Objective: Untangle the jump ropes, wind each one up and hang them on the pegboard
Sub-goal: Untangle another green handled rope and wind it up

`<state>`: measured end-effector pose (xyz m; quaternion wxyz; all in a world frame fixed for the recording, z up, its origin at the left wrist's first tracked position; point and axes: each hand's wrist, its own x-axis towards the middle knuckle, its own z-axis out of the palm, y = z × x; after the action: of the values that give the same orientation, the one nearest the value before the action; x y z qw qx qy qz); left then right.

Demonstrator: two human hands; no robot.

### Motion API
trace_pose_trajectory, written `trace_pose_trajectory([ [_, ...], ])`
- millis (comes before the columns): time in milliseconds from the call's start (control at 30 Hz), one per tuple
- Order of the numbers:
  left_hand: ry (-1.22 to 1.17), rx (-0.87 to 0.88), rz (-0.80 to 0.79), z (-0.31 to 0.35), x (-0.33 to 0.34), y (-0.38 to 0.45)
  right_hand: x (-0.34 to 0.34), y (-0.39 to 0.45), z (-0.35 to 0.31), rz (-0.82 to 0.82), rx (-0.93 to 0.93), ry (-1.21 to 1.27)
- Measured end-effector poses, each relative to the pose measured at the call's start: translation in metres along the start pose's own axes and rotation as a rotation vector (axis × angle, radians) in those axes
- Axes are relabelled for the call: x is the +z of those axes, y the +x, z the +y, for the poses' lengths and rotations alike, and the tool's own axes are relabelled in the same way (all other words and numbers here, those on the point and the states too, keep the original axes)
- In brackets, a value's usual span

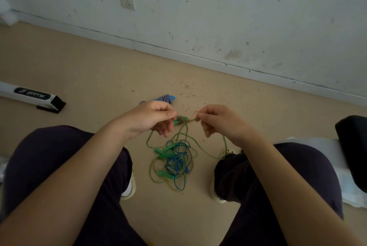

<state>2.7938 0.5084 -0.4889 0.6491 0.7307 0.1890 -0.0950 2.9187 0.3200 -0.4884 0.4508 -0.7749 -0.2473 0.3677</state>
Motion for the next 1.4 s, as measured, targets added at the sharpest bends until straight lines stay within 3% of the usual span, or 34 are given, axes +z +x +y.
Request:
trace_pose_trajectory([
  [167, -0.103, -0.103, -0.039, 0.0, -0.002, 0.006, 0.003, 0.0, -0.001, -0.027, 0.033, 0.049],
  [333, -0.128, 0.012, -0.084, -0.001, -0.001, 0.002, 0.005, -0.005, -0.004, -0.174, -0.063, -0.039],
  [500, -0.316, 0.072, -0.02, -0.004, -0.006, 0.007, 0.006, 0.0, 0.001, -0.09, -0.116, -0.098],
  [567, -0.064, 0.01, 0.122, -0.005, -0.005, 0.009, 0.002, 0.002, 0.003, -0.002, -0.117, -0.089],
  [633, 0.201, -0.029, 0.168, -0.007, 0.0, 0.01, 0.0, 0.002, 0.002, 0.014, -0.119, -0.114],
  [767, 0.24, 0.06, -0.049, -0.004, 0.015, 0.004, 0.01, 0.0, 0.001, -0.108, -0.134, -0.272],
  [833, 0.294, 0.106, -0.048, -0.006, 0.018, 0.006, 0.015, 0.0, 0.001, -0.118, -0.139, -0.3],
  [900, 0.241, 0.147, 0.018, -0.007, 0.014, 0.009, 0.012, 0.001, 0.002, -0.078, -0.134, -0.31],
  [1033, -0.057, 0.207, 0.313, -0.007, -0.007, 0.012, 0.001, 0.001, 0.002, -0.005, -0.126, -0.328],
  [1233, 0.31, 0.186, 0.505, -0.02, 0.006, 0.02, 0.003, 0.0, -0.002, 0.009, -0.117, -0.167],
  [1300, 0.181, 0.183, 0.427, -0.015, 0.009, 0.018, 0.005, -0.001, -0.002, -0.01, -0.123, -0.1],
  [1400, 0.181, 0.119, 0.104, -0.012, 0.015, 0.014, 0.008, -0.001, -0.004, -0.064, -0.134, 0.013],
])
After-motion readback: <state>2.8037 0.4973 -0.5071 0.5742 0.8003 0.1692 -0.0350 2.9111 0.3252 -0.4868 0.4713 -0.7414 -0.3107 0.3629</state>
